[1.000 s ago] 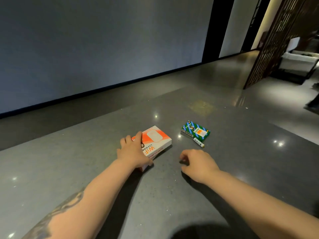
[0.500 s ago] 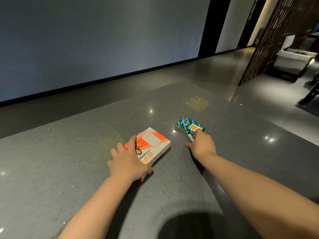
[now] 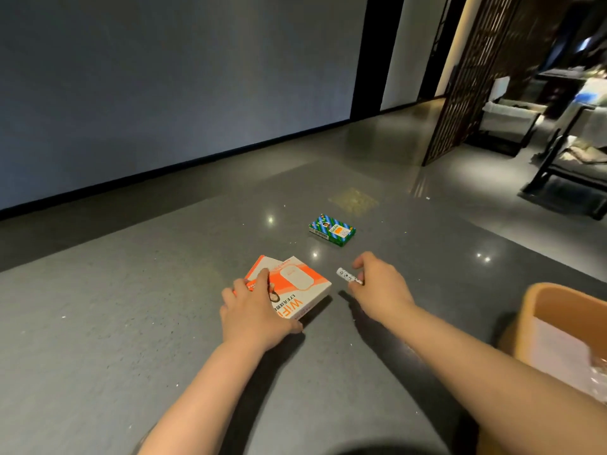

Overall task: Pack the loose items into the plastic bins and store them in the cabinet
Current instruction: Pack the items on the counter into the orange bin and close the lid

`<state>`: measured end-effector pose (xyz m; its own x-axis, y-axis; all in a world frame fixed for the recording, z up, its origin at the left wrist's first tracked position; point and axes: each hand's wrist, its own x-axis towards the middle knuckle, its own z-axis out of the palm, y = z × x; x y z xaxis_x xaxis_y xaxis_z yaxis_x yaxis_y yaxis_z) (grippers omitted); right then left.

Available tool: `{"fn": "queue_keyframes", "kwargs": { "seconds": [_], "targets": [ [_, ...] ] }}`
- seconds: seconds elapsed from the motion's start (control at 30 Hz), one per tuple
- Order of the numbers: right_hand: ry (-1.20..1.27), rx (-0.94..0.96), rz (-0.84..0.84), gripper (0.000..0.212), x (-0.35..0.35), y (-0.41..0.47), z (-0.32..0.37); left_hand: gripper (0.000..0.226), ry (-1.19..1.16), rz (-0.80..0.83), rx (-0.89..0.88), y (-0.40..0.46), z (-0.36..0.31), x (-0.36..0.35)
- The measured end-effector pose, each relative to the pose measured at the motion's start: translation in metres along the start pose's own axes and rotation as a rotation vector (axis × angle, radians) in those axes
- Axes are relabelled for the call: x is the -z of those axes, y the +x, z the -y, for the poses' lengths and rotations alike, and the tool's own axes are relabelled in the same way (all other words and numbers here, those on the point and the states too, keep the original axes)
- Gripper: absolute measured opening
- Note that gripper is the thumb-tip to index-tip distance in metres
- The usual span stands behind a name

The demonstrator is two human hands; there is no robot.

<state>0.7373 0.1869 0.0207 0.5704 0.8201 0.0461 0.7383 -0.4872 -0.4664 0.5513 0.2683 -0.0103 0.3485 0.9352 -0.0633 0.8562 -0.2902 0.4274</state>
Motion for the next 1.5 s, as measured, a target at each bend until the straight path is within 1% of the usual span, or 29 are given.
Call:
{"fn": "queue_keyframes", "kwargs": {
  "seconds": [0.1,0.23,0.3,0.43,0.53,0.67,0.73,0.8,0.87,0.93,1.03,1.07,1.1,1.17,1.23,1.3,1.33,1.37,1.43,1.47,1.5],
  "targets": [
    [0.005,0.006,-0.067,0.034,0.041,-0.039,-0.019,0.111,-0.073,-0.034,-0.117,-0.031,-0.027,0.006],
    [-0.024,-0.011,-0.181,0.037,0.102,-0.101,-0.062,0.109,-0.202,0.025,-0.275,-0.075,-0.082,0.008],
    [-0.058,-0.055,-0.223,0.034,0.129,-0.135,-0.09,0.11,-0.243,0.066,-0.363,-0.096,-0.113,0.004],
    [-0.075,-0.214,-0.291,0.019,0.166,-0.199,-0.147,0.112,-0.344,0.194,-0.516,-0.134,-0.174,-0.014],
    [-0.097,-0.329,-0.29,0.015,0.179,-0.233,-0.179,0.113,-0.36,0.236,-0.575,-0.157,-0.203,-0.028],
    [-0.145,-0.37,-0.28,0.01,0.181,-0.255,-0.2,0.113,-0.362,0.253,-0.582,-0.173,-0.225,-0.043],
    [-0.191,-0.371,-0.245,0.011,0.178,-0.257,-0.204,0.11,-0.327,0.23,-0.586,-0.176,-0.234,-0.05],
    [-0.274,-0.352,-0.195,0.019,0.171,-0.255,-0.204,0.109,-0.269,0.176,-0.589,-0.179,-0.241,-0.056],
    [-0.411,-0.298,-0.122,0.028,0.163,-0.249,-0.201,0.109,-0.214,0.117,-0.596,-0.18,-0.245,-0.063],
    [-0.529,-0.267,0.006,0.029,0.153,-0.241,-0.197,0.109,-0.175,0.069,-0.604,-0.18,-0.246,-0.068],
    [-0.559,-0.311,0.242,0.015,0.139,-0.23,-0.193,0.11,-0.172,0.032,-0.609,-0.179,-0.242,-0.072],
    [-0.563,-0.345,0.297,0.019,0.135,-0.227,-0.192,0.11,-0.174,0.024,-0.611,-0.179,-0.24,-0.073],
    [-0.562,-0.384,0.333,0.028,0.132,-0.225,-0.192,0.11,-0.176,0.019,-0.614,-0.179,-0.239,-0.073],
    [-0.551,-0.434,0.352,0.036,0.128,-0.223,-0.194,0.109,-0.176,0.015,-0.625,-0.18,-0.238,-0.074],
    [-0.535,-0.429,0.325,0.031,0.129,-0.223,-0.193,0.108,-0.169,0.027,-0.633,-0.18,-0.239,-0.074],
    [-0.402,-0.397,0.195,0.019,0.139,-0.224,-0.193,0.107,-0.173,0.043,-0.629,-0.179,-0.241,-0.074],
    [-0.265,-0.394,0.107,0.019,0.147,-0.224,-0.194,0.107,-0.186,0.047,-0.621,-0.178,-0.242,-0.073],
    [-0.072,-0.397,0.02,0.021,0.157,-0.224,-0.193,0.107,-0.2,0.05,-0.615,-0.178,-0.245,-0.073],
    [0.442,-0.448,-0.104,0.02,0.174,-0.223,-0.19,0.108,-0.214,0.037,-0.615,-0.18,-0.252,-0.072],
    [0.716,-0.486,-0.111,0.02,0.179,-0.222,-0.188,0.109,-0.21,0.03,-0.619,-0.182,-0.257,-0.072],
    [0.924,-0.521,-0.106,0.021,0.182,-0.221,-0.186,0.112,-0.203,0.034,-0.628,-0.185,-0.261,-0.073]
  ]
}}
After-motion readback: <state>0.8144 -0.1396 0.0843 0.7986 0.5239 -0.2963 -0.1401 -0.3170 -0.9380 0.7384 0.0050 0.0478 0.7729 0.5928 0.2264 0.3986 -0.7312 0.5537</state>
